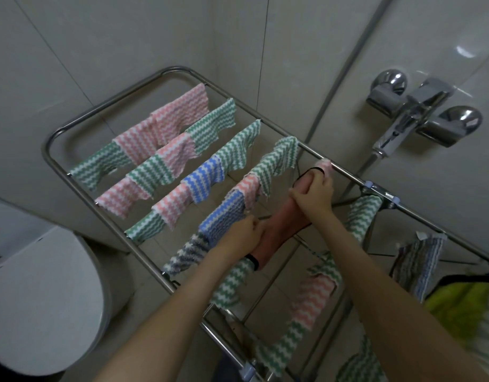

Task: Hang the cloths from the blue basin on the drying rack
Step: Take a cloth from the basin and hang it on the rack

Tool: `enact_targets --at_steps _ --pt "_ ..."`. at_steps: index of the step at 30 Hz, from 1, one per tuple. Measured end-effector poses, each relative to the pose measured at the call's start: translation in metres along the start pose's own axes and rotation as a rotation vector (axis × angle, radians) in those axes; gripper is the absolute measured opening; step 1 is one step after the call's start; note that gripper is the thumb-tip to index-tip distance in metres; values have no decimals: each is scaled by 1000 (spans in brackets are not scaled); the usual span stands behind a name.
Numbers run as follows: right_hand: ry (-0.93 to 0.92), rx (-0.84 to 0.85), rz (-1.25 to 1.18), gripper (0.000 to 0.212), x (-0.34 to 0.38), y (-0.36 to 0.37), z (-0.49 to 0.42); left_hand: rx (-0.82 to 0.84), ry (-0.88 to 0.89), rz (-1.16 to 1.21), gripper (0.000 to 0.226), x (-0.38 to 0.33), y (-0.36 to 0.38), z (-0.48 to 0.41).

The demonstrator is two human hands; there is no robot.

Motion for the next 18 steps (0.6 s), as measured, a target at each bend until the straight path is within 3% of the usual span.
enact_targets --at_steps 3,6,11,14,18 --pt "186 70 -204 82 -10 13 6 143 53 -123 46 -8 11 6" --pt "293 220 -312 64 -13 29 8 180 107 -246 24 -19 16 10" --pt "339 302 -358 61 -16 34 3 205 102 -285 26 -24 15 12" --pt "329 259 -379 71 -18 27 6 189 77 -269 35 -20 12 11" --pt "134 44 -89 77 -9 -3 17 61 41 -218 46 -22 0 17"
Point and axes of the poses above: each hand's wrist, its own z-axis away from the middle knuckle, its own y-axis out of the palm, x = y × z, the point moved 6 cm from there along -z, towards the middle knuckle, and after that the axes turned 9 degrees about z, right-handed, at the moved point
